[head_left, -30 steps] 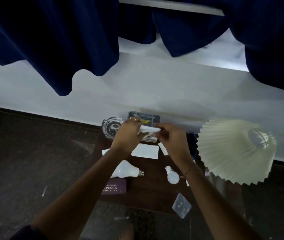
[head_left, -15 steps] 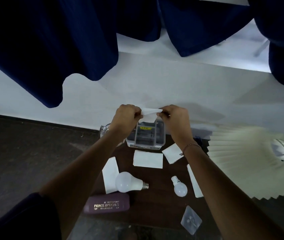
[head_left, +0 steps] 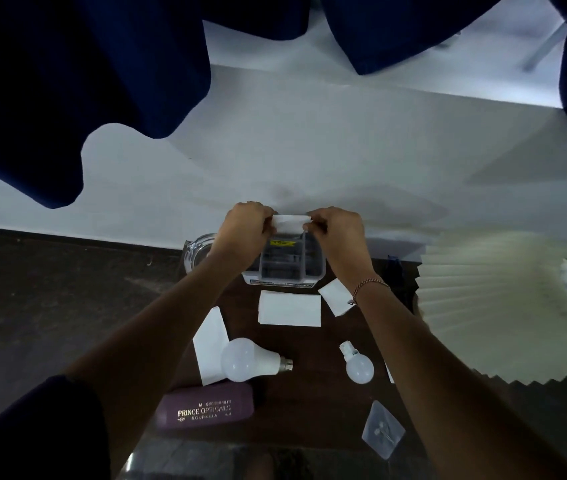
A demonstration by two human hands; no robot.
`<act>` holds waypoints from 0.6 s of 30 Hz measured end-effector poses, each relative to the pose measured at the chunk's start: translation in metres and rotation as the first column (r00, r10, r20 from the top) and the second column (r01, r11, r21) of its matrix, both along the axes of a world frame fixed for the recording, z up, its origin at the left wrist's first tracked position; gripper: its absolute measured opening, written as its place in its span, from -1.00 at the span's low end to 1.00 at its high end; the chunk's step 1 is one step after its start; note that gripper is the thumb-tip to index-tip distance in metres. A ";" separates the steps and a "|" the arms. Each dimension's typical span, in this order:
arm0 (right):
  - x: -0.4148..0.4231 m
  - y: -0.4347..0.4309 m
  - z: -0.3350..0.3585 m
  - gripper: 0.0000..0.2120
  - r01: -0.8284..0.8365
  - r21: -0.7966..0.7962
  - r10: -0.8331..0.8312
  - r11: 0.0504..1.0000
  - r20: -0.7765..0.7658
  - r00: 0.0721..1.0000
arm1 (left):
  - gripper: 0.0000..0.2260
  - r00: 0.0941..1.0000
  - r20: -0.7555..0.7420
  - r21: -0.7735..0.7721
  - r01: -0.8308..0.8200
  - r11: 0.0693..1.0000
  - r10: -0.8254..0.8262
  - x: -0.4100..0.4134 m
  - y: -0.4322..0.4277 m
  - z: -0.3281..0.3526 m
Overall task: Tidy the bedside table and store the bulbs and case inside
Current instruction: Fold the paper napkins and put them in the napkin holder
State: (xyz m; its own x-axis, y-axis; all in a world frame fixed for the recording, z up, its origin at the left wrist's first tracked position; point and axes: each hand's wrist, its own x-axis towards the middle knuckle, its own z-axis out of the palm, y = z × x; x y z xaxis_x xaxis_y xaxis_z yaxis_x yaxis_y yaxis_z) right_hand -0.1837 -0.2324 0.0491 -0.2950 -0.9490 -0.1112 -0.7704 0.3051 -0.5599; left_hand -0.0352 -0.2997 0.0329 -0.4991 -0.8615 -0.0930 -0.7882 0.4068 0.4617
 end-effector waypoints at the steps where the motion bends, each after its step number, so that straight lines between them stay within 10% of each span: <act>1: 0.000 0.000 0.000 -0.77 0.019 -0.004 -0.019 1.000 0.040 0.999 | -0.77 0.999 -0.037 0.011 -0.006 1.000 0.006 0.001 0.001 0.001; 10: 0.003 0.040 0.009 -0.76 0.256 -0.167 -0.227 0.952 0.172 0.959 | -0.76 0.906 -0.310 0.001 -0.303 0.953 0.289 0.033 0.049 0.021; 18: 0.025 0.114 -0.020 -0.84 0.562 0.102 -0.537 0.821 0.472 0.699 | -0.74 0.590 -0.256 0.543 -0.568 0.619 0.766 0.044 0.106 0.003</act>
State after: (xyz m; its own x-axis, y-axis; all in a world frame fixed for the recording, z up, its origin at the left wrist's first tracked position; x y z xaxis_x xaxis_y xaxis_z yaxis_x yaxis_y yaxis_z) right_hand -0.1587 -0.1187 0.0290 -0.6908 -0.6418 -0.3331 -0.1191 0.5554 -0.8230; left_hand 0.0088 -0.1941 0.0362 0.1411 -0.8992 -0.4141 -0.4306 -0.4325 0.7922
